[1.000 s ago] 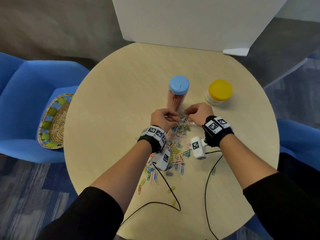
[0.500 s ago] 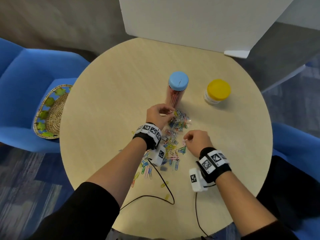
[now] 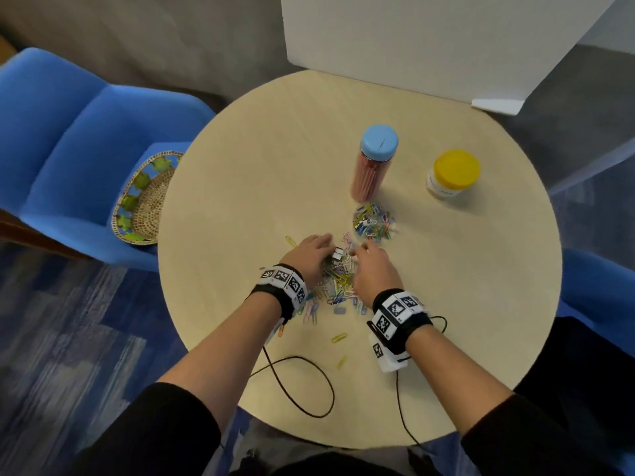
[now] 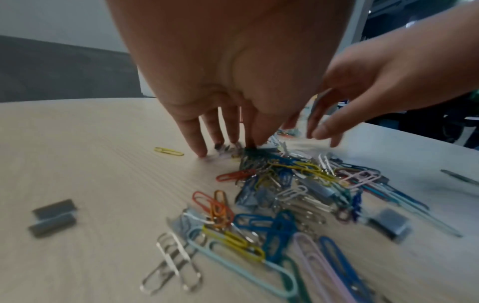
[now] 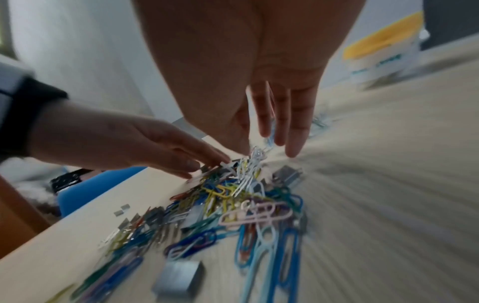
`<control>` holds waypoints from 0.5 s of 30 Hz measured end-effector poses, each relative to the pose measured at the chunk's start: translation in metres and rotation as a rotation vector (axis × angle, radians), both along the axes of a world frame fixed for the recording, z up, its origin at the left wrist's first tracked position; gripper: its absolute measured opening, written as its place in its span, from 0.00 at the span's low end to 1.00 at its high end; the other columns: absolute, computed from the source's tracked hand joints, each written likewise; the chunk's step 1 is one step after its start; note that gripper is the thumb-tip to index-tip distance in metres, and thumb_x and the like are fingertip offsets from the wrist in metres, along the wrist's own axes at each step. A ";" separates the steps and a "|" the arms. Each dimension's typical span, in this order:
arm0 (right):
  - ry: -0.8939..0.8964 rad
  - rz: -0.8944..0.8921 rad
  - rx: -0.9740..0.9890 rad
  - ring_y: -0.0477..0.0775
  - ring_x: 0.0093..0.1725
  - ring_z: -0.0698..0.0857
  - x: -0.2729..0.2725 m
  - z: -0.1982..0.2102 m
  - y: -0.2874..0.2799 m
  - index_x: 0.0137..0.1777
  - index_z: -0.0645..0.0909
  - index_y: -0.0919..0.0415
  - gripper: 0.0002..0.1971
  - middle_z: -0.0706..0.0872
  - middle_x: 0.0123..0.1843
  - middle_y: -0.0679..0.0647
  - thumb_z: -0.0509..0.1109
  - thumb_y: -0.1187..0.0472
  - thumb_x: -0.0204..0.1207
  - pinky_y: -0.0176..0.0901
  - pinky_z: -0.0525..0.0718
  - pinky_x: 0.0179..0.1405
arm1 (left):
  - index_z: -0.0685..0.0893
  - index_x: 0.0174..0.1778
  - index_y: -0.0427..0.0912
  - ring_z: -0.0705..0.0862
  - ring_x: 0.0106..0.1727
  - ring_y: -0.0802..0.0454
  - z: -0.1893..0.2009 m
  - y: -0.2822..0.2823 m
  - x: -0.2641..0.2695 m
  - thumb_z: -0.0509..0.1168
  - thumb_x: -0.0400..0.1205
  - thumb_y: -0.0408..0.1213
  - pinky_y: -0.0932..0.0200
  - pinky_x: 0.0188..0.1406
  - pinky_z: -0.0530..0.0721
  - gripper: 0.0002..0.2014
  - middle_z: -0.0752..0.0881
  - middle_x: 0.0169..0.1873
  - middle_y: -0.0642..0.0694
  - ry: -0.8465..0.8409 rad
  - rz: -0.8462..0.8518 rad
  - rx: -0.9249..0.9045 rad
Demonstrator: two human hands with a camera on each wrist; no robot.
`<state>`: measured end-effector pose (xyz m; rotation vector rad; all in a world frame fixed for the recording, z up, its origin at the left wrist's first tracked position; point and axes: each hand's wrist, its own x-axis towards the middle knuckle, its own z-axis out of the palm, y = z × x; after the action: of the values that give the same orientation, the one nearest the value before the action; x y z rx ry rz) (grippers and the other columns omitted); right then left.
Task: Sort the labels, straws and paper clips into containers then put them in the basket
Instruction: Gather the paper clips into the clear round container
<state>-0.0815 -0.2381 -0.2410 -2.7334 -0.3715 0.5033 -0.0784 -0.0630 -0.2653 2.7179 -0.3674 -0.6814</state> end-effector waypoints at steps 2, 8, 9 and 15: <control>0.000 0.102 0.008 0.59 0.80 0.67 0.010 -0.002 0.005 0.80 0.67 0.57 0.27 0.64 0.82 0.54 0.65 0.66 0.82 0.51 0.73 0.76 | 0.76 0.75 0.42 0.69 0.75 0.40 0.009 0.002 -0.013 0.59 0.86 0.37 0.45 0.74 0.71 0.20 0.71 0.77 0.42 -0.036 0.067 -0.007; 0.015 0.329 -0.214 0.64 0.76 0.68 0.010 -0.015 0.016 0.82 0.62 0.52 0.37 0.66 0.81 0.55 0.72 0.44 0.77 0.56 0.75 0.72 | 0.69 0.78 0.49 0.72 0.71 0.42 0.018 0.026 -0.051 0.68 0.79 0.54 0.46 0.68 0.78 0.32 0.71 0.72 0.43 -0.022 0.250 0.063; -0.002 0.330 -0.193 0.63 0.72 0.70 0.007 -0.016 0.017 0.81 0.64 0.50 0.34 0.68 0.78 0.56 0.72 0.46 0.78 0.55 0.77 0.70 | 0.68 0.78 0.50 0.72 0.71 0.42 0.017 0.028 -0.055 0.70 0.77 0.55 0.45 0.67 0.79 0.35 0.71 0.71 0.43 -0.021 0.267 0.071; 0.001 0.226 -0.093 0.58 0.63 0.75 -0.002 -0.014 0.031 0.70 0.77 0.55 0.21 0.74 0.67 0.55 0.72 0.53 0.79 0.51 0.82 0.62 | 0.70 0.74 0.55 0.71 0.65 0.44 0.009 0.024 -0.069 0.82 0.60 0.59 0.45 0.64 0.81 0.47 0.69 0.66 0.44 0.001 0.292 0.042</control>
<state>-0.0832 -0.2073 -0.2549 -2.7947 -0.6786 0.5932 -0.1472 -0.0386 -0.2559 2.7309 0.0459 -0.6128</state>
